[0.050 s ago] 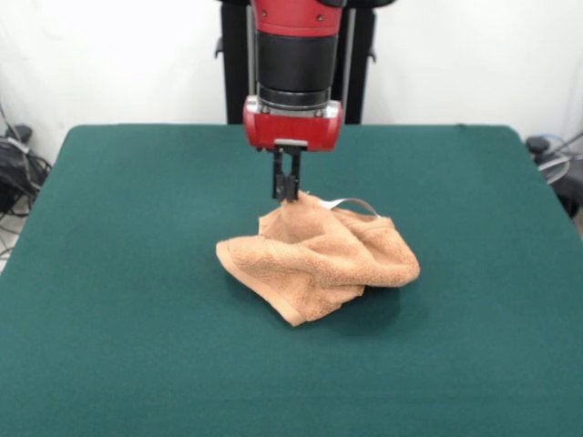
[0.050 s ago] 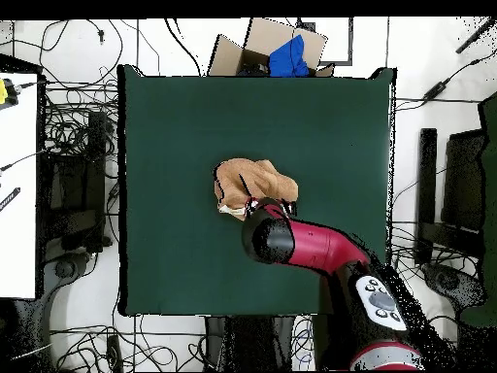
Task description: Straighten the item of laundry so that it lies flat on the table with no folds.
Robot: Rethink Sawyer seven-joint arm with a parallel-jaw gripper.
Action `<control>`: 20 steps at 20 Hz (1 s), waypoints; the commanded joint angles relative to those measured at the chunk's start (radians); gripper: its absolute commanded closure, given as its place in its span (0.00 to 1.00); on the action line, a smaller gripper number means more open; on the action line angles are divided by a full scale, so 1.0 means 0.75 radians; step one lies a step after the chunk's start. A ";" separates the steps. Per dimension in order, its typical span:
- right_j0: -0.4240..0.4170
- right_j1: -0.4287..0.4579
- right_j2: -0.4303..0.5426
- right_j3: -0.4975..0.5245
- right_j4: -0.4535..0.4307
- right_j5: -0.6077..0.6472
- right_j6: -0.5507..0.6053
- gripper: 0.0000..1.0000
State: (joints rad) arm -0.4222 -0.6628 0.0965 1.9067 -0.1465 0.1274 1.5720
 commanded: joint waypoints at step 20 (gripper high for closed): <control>-0.014 0.034 0.121 -0.009 -0.062 -0.061 0.141 1.00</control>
State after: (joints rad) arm -0.4408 -0.6610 0.0979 1.9067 -0.1467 0.1274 1.5720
